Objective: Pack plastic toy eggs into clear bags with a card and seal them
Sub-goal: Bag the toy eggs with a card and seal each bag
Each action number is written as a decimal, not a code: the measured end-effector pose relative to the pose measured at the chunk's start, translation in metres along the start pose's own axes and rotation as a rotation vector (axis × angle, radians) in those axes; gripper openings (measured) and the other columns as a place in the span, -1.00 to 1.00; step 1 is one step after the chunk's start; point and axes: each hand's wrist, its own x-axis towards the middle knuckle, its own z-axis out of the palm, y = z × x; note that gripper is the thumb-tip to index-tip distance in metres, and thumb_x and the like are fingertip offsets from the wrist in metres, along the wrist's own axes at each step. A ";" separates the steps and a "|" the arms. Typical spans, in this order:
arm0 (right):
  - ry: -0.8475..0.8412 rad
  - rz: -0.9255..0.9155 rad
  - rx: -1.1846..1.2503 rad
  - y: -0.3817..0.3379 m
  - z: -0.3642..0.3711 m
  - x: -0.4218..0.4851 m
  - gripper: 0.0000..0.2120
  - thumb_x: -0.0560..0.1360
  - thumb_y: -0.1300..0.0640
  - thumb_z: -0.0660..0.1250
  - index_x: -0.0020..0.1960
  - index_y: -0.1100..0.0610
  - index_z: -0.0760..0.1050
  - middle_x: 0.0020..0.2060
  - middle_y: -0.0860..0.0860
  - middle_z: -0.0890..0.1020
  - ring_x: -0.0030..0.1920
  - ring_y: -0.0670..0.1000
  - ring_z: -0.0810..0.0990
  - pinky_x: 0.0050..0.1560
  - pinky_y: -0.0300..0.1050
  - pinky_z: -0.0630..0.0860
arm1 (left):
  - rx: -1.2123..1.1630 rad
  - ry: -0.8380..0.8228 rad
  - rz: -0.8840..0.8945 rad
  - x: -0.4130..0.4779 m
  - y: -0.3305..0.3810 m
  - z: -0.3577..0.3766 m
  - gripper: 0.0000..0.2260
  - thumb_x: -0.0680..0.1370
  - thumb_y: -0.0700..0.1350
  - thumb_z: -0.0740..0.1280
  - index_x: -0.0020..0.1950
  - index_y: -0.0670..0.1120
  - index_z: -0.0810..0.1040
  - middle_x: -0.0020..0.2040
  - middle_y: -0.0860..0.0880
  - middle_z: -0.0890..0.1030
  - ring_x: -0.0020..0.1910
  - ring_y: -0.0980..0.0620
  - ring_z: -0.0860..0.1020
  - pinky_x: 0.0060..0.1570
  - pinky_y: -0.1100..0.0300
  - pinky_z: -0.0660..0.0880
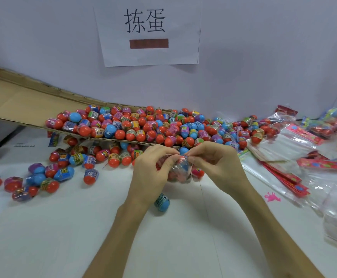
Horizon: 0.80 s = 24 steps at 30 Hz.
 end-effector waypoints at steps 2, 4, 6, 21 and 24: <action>0.018 -0.030 -0.054 -0.001 0.002 0.000 -0.93 0.53 0.33 0.44 -0.02 0.21 0.65 -0.15 0.01 0.71 -0.09 0.03 0.72 -0.06 0.00 0.69 | 0.002 -0.018 -0.003 0.000 -0.001 -0.001 -0.92 0.59 -0.17 0.45 0.06 -0.08 0.72 -0.02 0.11 0.67 0.07 0.17 0.60 0.08 0.26 0.55; 0.028 -0.004 -0.037 -0.001 0.000 0.001 -0.94 0.57 0.33 0.39 -0.02 0.19 0.59 -0.19 0.03 0.69 -0.14 0.04 0.72 -0.13 -0.01 0.69 | 0.009 -0.035 0.005 0.000 -0.002 -0.001 -0.91 0.59 -0.16 0.45 0.06 -0.08 0.73 -0.03 0.11 0.68 0.06 0.16 0.61 0.07 0.21 0.57; 0.018 0.023 0.003 -0.002 -0.004 0.002 -0.94 0.58 0.30 0.39 -0.01 0.17 0.58 -0.17 0.05 0.70 -0.15 0.05 0.72 -0.14 -0.04 0.67 | 0.008 -0.031 0.009 0.000 -0.003 -0.001 -0.92 0.59 -0.17 0.45 0.04 -0.09 0.73 -0.03 0.10 0.68 0.05 0.14 0.61 0.06 0.18 0.57; -0.063 -0.012 -0.073 -0.002 0.004 -0.002 -0.95 0.54 0.20 0.46 -0.10 0.14 0.69 -0.24 -0.09 0.68 -0.16 0.00 0.63 -0.21 -0.26 0.49 | -0.055 0.002 0.018 -0.003 0.006 0.008 -0.96 0.58 -0.13 0.46 -0.01 -0.09 0.70 -0.08 0.09 0.66 -0.01 0.04 0.61 -0.04 0.02 0.59; -0.013 -0.009 -0.025 -0.002 0.002 -0.001 -0.90 0.51 0.13 0.44 -0.12 0.16 0.69 -0.27 -0.04 0.66 -0.20 0.02 0.61 -0.20 -0.12 0.54 | -0.133 -0.076 -0.035 -0.002 0.007 0.006 -0.85 0.57 -0.02 0.46 0.11 -0.03 0.69 0.04 0.15 0.67 0.11 0.08 0.62 0.07 0.21 0.59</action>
